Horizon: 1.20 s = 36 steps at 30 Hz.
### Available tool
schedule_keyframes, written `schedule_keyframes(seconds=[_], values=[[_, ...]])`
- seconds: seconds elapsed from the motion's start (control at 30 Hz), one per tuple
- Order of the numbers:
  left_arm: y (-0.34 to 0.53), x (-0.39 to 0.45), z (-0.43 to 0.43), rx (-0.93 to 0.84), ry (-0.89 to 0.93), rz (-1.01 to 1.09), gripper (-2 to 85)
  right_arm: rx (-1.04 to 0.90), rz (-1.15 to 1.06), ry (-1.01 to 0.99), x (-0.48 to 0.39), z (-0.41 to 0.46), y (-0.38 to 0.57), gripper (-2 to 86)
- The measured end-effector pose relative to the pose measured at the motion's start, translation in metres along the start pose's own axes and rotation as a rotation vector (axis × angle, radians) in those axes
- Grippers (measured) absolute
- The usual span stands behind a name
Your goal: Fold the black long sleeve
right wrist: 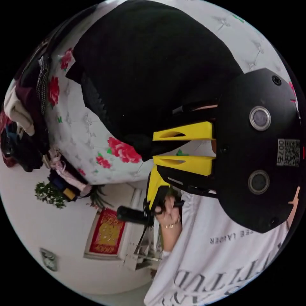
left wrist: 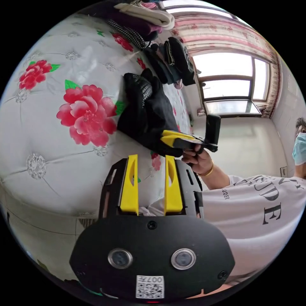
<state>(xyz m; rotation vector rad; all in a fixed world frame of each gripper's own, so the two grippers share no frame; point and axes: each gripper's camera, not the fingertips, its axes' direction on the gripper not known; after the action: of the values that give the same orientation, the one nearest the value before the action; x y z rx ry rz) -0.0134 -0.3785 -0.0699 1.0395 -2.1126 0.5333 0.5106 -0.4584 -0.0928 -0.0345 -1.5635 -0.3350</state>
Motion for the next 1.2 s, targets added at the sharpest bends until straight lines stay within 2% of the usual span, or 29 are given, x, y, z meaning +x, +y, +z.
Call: schedule_keyframes(seconds=[0.07,0.13,0.17,0.23,0.33,0.43,0.57,0.67,0.77,0.93,1.07,1.2], values=[[-0.010,-0.004,0.004,-0.021,0.014,0.002,17.0,0.130,0.001,-0.080,0.006,-0.038,0.009,8.6],[-0.021,-0.008,0.010,-0.033,0.044,0.001,20.7,0.330,0.118,-0.080,0.035,-0.092,0.032,10.2],[-0.028,-0.010,0.014,-0.041,0.077,-0.004,23.2,0.367,0.165,-0.064,0.046,-0.104,0.038,10.6],[-0.039,-0.013,0.020,-0.060,0.149,-0.012,26.4,0.451,0.423,0.047,0.095,-0.135,0.066,12.1],[-0.056,-0.015,0.029,-0.088,0.188,0.001,27.9,0.495,0.618,-0.004,0.151,-0.149,0.091,12.5],[-0.070,-0.019,0.037,-0.128,0.151,-0.011,24.5,0.549,0.677,-0.113,0.186,-0.144,0.096,12.1],[-0.080,-0.045,0.040,-0.125,0.136,-0.147,13.9,0.568,0.688,-0.197,0.206,-0.127,0.084,11.0],[-0.081,-0.049,0.038,-0.135,0.130,-0.145,9.7,0.557,0.710,-0.256,0.207,-0.115,0.073,9.7],[-0.080,-0.028,0.017,-0.091,0.150,-0.063,8.2,0.577,0.632,-0.214,0.179,-0.129,0.067,8.6],[-0.093,0.039,-0.039,-0.016,0.221,0.152,7.7,0.658,0.448,-0.301,0.100,-0.180,0.056,6.9],[-0.138,0.114,-0.079,0.059,0.276,0.393,7.7,0.711,0.253,-0.275,0.049,-0.249,0.016,5.9],[-0.216,0.195,-0.098,0.153,0.324,0.646,7.6,0.853,-0.019,-0.140,-0.012,-0.345,-0.049,5.5]])
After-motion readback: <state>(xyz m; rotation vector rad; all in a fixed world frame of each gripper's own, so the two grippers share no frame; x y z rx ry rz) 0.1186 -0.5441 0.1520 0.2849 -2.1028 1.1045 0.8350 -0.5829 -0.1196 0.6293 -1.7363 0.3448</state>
